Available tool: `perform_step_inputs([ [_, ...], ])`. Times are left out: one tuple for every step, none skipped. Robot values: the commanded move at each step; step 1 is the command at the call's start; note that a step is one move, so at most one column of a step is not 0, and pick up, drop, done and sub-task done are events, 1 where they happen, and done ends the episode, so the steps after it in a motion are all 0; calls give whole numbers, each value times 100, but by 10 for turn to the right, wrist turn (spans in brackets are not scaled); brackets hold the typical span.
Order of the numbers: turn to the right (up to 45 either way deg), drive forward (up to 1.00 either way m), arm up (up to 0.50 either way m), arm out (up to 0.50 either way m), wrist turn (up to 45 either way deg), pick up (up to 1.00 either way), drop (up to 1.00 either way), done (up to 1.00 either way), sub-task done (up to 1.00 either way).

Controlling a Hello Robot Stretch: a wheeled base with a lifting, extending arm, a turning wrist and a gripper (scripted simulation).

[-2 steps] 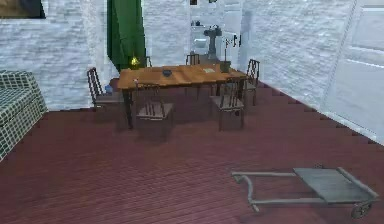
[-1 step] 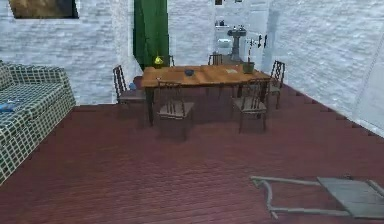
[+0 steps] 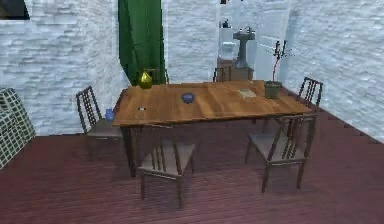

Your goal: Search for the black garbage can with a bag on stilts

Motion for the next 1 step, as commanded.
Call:
perform_step_inputs([
  [0,30,0,0,0,0,0,0,0],
])
